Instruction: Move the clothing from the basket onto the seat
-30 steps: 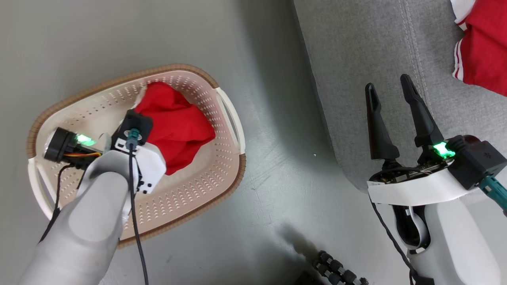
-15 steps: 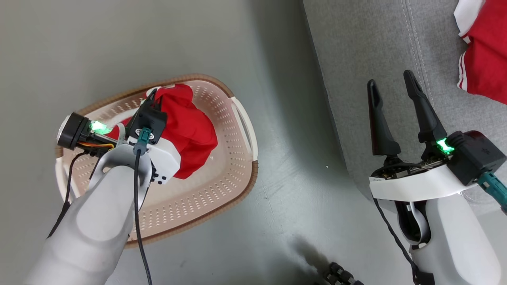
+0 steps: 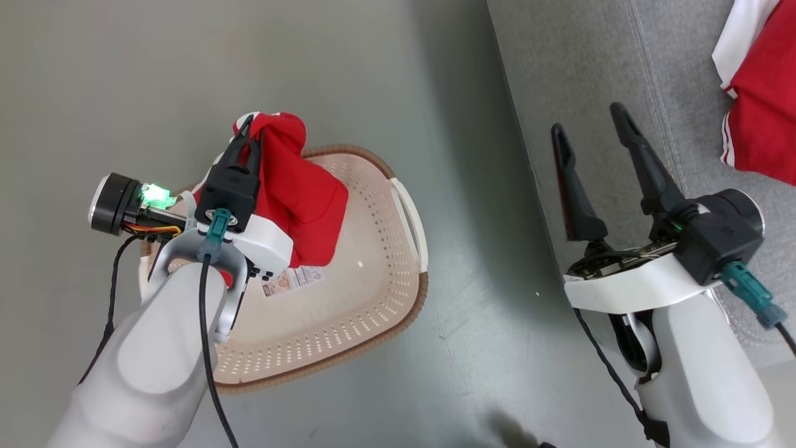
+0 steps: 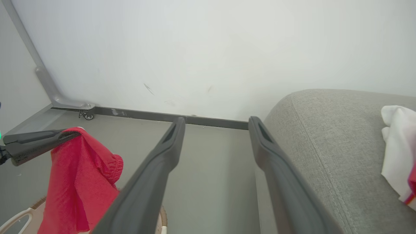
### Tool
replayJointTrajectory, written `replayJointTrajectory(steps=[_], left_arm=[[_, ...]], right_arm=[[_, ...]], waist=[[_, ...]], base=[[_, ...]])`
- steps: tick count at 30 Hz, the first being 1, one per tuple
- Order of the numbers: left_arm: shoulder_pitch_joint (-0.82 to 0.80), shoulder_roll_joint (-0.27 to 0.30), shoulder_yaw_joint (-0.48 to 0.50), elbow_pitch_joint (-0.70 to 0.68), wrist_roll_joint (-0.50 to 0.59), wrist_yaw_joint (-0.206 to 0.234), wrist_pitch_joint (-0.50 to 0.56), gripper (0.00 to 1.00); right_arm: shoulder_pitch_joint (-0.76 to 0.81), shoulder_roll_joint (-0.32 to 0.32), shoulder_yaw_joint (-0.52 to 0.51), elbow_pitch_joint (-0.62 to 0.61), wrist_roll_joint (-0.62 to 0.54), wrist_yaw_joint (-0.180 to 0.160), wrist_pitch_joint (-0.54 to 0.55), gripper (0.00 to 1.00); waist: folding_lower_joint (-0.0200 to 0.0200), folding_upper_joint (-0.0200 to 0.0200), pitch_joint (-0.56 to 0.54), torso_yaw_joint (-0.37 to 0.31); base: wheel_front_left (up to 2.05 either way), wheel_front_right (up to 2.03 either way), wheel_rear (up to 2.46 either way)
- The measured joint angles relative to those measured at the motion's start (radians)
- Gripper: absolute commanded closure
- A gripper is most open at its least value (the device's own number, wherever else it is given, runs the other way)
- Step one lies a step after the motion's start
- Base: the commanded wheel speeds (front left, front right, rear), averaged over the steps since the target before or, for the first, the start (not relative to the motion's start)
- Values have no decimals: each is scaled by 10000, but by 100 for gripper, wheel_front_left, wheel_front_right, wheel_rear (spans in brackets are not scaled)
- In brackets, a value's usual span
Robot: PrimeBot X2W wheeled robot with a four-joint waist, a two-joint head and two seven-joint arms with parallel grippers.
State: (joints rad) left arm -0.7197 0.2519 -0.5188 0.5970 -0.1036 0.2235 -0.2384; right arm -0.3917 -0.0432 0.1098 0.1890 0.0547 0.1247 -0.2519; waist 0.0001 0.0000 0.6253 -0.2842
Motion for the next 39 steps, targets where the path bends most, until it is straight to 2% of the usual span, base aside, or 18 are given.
replayJointTrajectory(steps=[9,23,28,34,39], left_arm=[[382,71,297,-1254,-173,286,-86,100],[1175,811,443,-3106,-286,125,-140,100],[1480,849,370,-3613,-617,-230,-142,100],[1669,1239,255,-3831,-897,-909,-130,100],[1671,1281,104,-4119,-1243,-1411,119,100]], right_arm=[[-2,-67,140,297,-253,-2,-2,0],[12,-623,627,949,-539,-2,-2,0],[24,-865,1018,1152,-439,-2,0,0],[29,-1266,1547,1358,-282,-2,148,0],[108,-1496,1852,1430,-54,-2,257,0]], waist=[[0,0,-710,353],[0,0,-2055,969],[0,0,-2550,1177],[0,0,-3144,1400],[0,0,-3627,1562]], base=[[0,0,0],[0,0,0],[0,0,0],[0,0,0],[0,0,0]])
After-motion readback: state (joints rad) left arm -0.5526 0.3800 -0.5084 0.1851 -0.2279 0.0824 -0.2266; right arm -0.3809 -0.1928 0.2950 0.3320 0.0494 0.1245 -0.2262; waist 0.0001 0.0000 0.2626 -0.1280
